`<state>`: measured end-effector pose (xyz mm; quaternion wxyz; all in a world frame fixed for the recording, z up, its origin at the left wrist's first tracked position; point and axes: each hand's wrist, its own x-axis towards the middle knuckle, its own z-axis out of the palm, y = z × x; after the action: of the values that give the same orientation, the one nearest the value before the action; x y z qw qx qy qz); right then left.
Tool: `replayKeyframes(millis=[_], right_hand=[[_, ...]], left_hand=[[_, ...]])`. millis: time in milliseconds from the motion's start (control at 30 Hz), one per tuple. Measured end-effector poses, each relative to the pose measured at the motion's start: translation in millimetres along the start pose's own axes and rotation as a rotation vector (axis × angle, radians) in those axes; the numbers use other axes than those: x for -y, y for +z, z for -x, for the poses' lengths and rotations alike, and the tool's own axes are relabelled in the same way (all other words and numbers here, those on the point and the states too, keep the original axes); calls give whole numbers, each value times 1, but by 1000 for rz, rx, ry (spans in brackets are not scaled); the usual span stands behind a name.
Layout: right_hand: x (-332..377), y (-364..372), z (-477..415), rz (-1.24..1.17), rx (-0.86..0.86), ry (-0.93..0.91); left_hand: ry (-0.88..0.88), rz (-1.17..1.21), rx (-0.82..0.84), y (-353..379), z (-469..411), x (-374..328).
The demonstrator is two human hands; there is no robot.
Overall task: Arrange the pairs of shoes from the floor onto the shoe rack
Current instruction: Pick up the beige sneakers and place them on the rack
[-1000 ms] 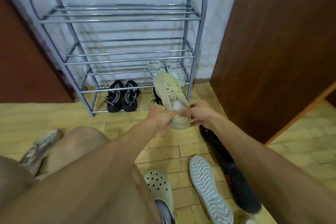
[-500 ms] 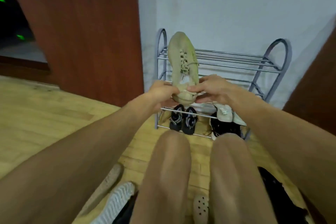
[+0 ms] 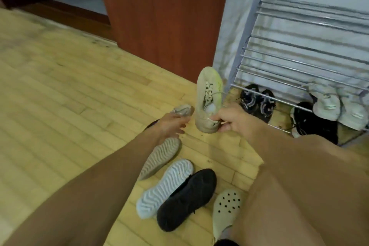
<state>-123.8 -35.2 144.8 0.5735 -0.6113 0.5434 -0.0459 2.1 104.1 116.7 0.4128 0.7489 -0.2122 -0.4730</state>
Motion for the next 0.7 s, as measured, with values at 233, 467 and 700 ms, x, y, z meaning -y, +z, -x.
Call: replayKeyframes(millis=[233,467,700], right_hand=[[-67,75,-53,34,88,189],[-100,89,-82,181,176,201],[-107,74,-87,212,187,156]], left_hand=[[-285,-345,-94,-39,-42,136],[-582,-173,-436,-47,-58,222],[-684,274,-637,-56,-76,245]])
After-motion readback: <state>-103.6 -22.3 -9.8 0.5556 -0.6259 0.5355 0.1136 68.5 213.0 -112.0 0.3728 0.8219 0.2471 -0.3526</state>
